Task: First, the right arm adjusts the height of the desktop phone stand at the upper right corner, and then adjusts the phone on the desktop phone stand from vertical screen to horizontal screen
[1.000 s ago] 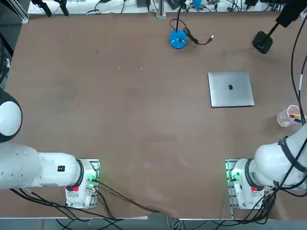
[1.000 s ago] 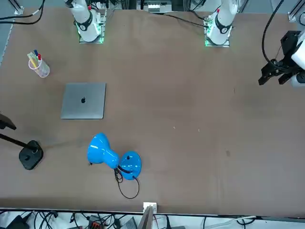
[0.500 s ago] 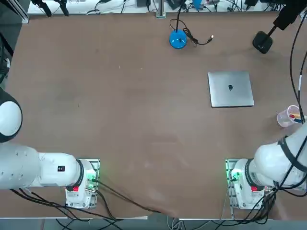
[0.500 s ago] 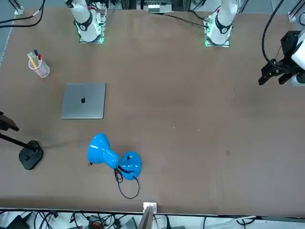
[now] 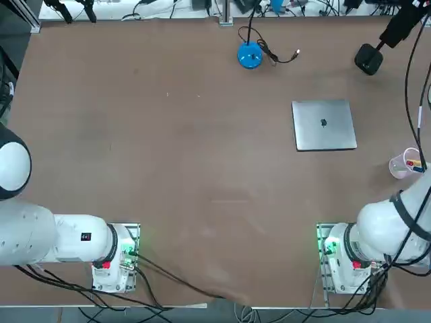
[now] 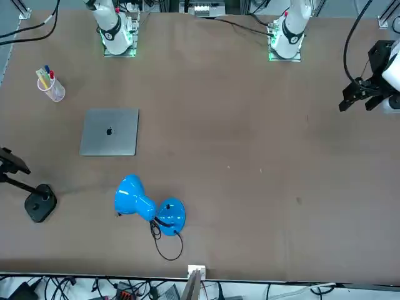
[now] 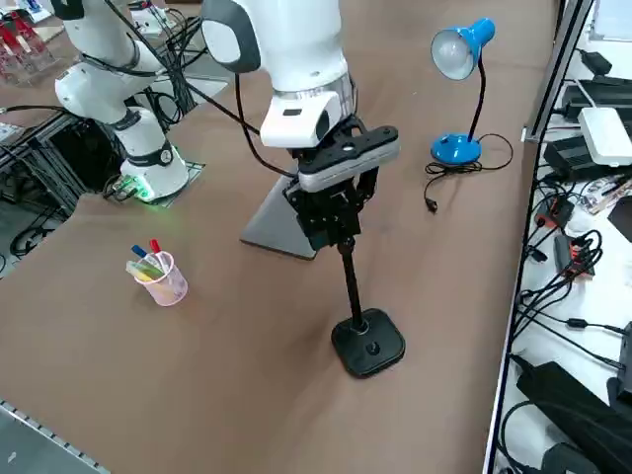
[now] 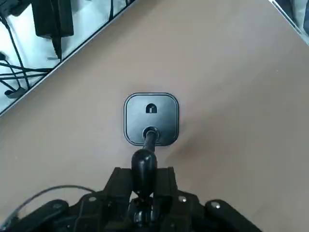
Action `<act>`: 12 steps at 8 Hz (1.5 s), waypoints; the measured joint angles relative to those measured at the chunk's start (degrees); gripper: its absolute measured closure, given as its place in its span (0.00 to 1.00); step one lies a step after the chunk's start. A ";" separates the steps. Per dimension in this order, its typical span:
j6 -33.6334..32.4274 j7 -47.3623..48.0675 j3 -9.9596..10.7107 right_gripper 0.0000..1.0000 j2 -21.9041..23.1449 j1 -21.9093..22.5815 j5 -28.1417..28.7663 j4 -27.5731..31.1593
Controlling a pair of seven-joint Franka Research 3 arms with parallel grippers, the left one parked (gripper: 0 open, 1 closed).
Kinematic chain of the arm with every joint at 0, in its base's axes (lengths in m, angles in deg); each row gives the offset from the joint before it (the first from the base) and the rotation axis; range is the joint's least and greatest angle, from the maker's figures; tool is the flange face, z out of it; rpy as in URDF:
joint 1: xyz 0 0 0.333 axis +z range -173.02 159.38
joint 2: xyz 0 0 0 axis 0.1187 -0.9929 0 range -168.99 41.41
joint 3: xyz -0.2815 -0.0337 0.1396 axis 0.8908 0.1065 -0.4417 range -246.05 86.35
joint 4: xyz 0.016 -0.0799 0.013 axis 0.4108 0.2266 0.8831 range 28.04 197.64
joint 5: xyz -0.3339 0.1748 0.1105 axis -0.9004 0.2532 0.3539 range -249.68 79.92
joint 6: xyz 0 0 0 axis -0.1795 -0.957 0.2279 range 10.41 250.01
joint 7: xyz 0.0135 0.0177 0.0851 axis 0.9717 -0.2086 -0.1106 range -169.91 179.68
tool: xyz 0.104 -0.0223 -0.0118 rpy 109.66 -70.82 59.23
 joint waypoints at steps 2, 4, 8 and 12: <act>0.42 0.09 0.00 0.72 -0.70 0.00 0.00 -0.01; 1.03 0.22 0.00 0.71 -1.91 0.00 0.00 -0.01; 1.56 0.51 0.03 0.71 -3.91 -0.08 0.00 -0.05; 2.69 0.71 0.05 0.71 -5.07 -0.28 0.00 -0.06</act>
